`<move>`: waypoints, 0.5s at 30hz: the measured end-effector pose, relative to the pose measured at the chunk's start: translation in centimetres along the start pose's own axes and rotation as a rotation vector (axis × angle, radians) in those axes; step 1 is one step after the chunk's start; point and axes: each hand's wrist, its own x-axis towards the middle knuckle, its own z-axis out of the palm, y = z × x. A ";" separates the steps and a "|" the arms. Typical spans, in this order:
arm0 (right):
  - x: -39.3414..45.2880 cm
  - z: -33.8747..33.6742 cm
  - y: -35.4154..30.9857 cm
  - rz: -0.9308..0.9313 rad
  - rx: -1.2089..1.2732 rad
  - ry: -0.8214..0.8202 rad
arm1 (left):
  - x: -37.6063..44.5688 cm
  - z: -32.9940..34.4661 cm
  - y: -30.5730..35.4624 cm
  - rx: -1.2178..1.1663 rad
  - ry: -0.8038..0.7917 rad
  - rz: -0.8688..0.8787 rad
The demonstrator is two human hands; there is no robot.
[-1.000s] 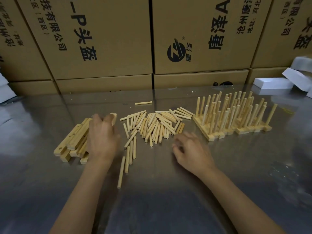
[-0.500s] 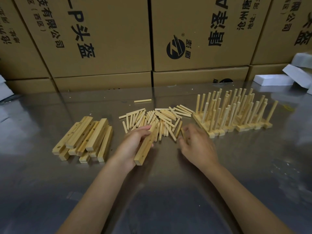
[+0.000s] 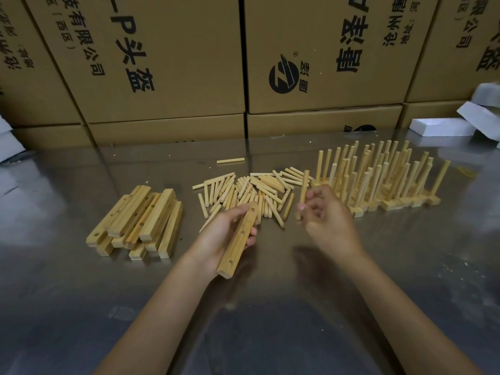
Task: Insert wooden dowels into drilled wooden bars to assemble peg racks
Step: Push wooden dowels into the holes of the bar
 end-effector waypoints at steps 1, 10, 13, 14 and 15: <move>-0.3 0.4 -0.7 0.035 0.218 -0.052 | 0.0 0.1 -0.1 0.030 -0.028 -0.003; -1.6 1.6 -1.8 -0.135 0.434 -0.112 | -0.3 1.3 -0.6 0.075 -0.116 -0.029; -1.4 1.7 -1.3 -0.162 0.289 -0.092 | -0.4 1.3 -0.7 0.092 -0.100 -0.005; -1.3 1.7 -1.2 -0.177 0.270 -0.077 | -0.4 1.3 -0.7 0.096 -0.093 0.002; -1.2 1.7 -1.1 -0.189 0.284 -0.075 | -0.4 1.2 -0.6 0.096 -0.089 0.009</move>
